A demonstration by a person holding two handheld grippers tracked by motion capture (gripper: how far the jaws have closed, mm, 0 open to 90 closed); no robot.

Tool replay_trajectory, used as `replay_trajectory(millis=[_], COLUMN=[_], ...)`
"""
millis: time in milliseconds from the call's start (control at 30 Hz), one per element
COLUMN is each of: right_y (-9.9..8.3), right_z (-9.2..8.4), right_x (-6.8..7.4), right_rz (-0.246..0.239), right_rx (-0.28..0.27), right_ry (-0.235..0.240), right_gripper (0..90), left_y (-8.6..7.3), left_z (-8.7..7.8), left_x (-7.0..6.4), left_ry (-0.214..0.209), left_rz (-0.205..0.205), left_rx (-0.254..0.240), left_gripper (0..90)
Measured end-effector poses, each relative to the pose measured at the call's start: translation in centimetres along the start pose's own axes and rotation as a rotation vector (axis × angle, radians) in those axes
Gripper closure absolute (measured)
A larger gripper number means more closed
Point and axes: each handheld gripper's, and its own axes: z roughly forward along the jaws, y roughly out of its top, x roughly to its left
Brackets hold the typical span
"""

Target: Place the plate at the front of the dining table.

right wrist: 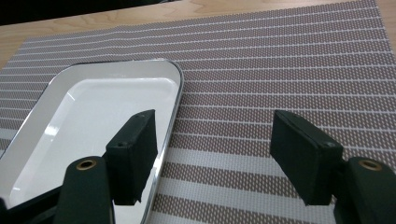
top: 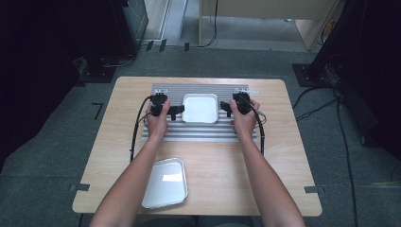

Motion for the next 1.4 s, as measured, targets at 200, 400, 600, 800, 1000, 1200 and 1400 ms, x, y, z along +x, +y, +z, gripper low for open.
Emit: replay_trajectory(millis=[200,400,600,800,1000,1200,1400], right_y=[-0.9,-1.7,-2.2,-2.4,-3.0,-3.3,-3.5], right_z=[-0.8,-2.3,-3.5,-4.7,-5.8,-7.3,-8.9], right_x=[-0.2,-0.3,-0.8,-1.2,-1.3,-1.4,-2.0], right_rz=[-0.033,-0.06,-0.077,-0.087,-0.103,-0.12,-0.123], right_rx=[0.016,0.016,0.006,-0.011,-0.021,-0.035,-0.059], right_ry=[-0.012,0.032,0.027,0.037,0.057,0.067,0.069], right_gripper=[30.1,28.6,27.2,26.4,25.8,25.5,25.4], left_y=[-0.7,-1.4,-2.2,-2.8,-3.4,-4.0,-4.8], left_z=[-0.8,-1.7,-2.7,-3.7,-5.1,-6.3,-7.5], left_x=[0.6,0.9,1.3,1.6,1.9,2.0,2.6], left_ry=[-0.029,-0.024,-0.034,-0.03,-0.048,-0.061,-0.061], left_rz=[-0.034,0.001,0.04,0.073,0.081,0.101,0.102], left_rx=[-0.004,-0.005,-0.011,-0.016,-0.023,-0.032,-0.037], left_gripper=[12.5,12.4,12.4,12.3,12.3,12.3,12.3])
